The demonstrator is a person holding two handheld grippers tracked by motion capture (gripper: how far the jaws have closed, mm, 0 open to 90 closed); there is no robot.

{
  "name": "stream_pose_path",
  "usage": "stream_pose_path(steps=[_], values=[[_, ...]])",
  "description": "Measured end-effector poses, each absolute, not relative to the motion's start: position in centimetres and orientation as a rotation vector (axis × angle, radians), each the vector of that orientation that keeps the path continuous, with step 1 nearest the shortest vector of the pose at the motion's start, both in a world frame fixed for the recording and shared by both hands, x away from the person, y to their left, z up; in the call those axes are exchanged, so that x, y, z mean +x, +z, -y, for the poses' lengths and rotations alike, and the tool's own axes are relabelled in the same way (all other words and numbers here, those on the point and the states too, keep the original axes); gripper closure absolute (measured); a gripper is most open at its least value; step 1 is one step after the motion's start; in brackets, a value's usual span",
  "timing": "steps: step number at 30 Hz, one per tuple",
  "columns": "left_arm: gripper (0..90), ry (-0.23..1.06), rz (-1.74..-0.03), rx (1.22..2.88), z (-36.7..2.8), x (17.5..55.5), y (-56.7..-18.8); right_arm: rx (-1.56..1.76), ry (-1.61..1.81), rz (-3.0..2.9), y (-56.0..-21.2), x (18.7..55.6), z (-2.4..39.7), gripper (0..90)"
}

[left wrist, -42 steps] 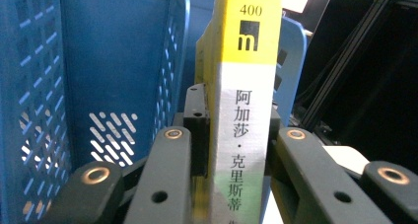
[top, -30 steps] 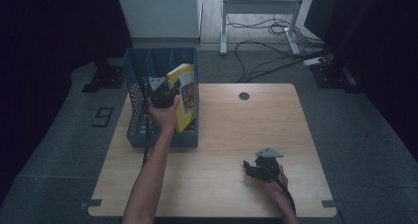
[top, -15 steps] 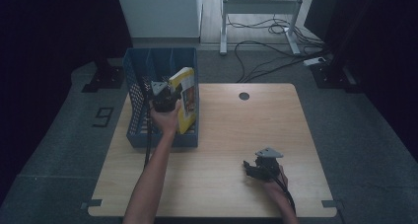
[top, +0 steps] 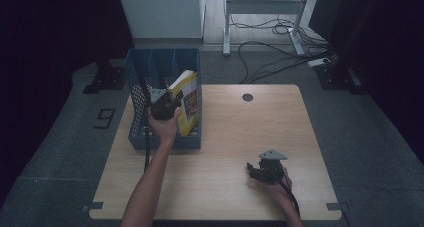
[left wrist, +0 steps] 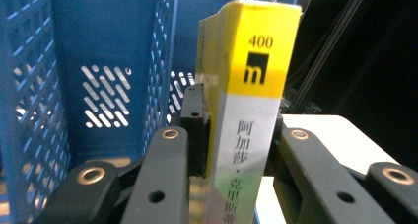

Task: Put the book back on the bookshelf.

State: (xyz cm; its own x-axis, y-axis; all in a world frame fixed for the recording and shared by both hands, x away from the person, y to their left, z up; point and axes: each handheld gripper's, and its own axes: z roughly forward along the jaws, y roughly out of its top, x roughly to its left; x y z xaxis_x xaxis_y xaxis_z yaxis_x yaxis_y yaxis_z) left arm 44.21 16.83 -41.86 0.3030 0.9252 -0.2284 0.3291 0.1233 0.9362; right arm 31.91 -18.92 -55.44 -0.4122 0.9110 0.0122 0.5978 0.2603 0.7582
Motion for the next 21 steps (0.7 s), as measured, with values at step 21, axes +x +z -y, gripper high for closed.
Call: stream_pose_path(steps=[21], values=[[71.6, 0.647, -1.185, 1.488, -17.4, 40.8, -42.9, 1.367, 0.977, -2.105, -55.4, 31.9, 18.9, 28.5]])
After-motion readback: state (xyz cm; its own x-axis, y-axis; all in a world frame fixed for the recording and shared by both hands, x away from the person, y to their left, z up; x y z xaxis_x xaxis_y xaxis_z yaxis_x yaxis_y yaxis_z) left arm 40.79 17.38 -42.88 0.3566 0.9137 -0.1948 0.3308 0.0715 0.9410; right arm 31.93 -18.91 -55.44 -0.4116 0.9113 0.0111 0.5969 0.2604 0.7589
